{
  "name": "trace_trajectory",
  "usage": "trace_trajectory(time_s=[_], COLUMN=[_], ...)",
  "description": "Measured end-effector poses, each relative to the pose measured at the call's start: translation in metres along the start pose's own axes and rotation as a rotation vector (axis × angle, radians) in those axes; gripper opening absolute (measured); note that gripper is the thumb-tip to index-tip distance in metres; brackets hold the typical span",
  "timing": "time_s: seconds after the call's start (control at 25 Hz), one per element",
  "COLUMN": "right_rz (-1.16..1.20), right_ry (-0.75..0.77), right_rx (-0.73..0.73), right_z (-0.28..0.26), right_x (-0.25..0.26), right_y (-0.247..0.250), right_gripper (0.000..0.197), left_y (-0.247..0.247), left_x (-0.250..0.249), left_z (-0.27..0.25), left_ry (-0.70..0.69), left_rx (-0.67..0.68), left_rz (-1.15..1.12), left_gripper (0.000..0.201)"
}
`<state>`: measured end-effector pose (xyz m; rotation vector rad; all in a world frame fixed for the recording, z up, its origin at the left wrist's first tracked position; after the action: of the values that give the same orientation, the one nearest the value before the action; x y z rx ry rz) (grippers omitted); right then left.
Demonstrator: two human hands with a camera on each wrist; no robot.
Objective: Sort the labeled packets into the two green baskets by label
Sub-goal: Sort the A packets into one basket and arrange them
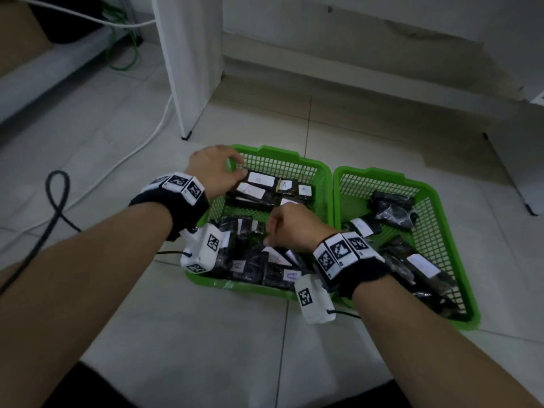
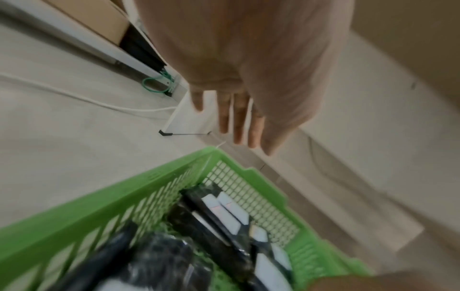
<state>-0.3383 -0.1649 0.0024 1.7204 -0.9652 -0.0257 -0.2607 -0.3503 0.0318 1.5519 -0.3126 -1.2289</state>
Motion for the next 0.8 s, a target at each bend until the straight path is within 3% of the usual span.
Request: trace_trajectory(time_s=[0.12,0.2,0.28,0.32,0.52,0.68,0.8], right_rz=[-0.073,-0.177,-0.168,-0.112,0.057,0.264,0.638], right_ry=[-0.014,-0.018,0.029,0.047,-0.105,-0.182,-0.152], right_rx=[0.084,0.101,0.013,-0.014,-0.001,-0.033,-0.056], right_z=[-0.013,-0.022,-0.024,-0.023,0.003,0.009,-0.012], right_x=[0.005,0.016,0.037,0.048,0.075,0.068,0.054], right_y=[-0.023,-0.029,-0.025,-0.023,-0.041,-0.025,0.006], right_gripper=[0.023,0.026,0.016,0.010,0.039,0.021,0.025], left_y=[0.013,0.007,-0.006,-0.011,-0.009,-0.001,0.005], left_x=[0.001,0.010,0.020,0.024,0.023,0.020,0.008], left_z=[-0.039,-0.069,-0.089,-0.092,-0.083,-0.081,-0.073], left_ry=[0.082,0.112,0.136,0.141,0.154,0.190,0.257], left_rx=[-0.039,0.048,0.166,0.186,0.133,0.081,0.015], left_rz=[-0.025,0.037,0.096,0.115,0.132,0.039,-0.211], left_gripper=[0.018,0.019,0.028,0.032,0.033,0.022,0.028])
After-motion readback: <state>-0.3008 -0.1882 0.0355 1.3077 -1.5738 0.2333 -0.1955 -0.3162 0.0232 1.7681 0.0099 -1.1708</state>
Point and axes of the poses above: each hand's wrist, its own z-axis towards the middle knuckle, its own y-axis out of the back of the hand, x = y × z, the point moved 4 cm from there along z, towards the middle knuckle, and after that the axes turned 1 degree about -y, right-handed, at the moved point
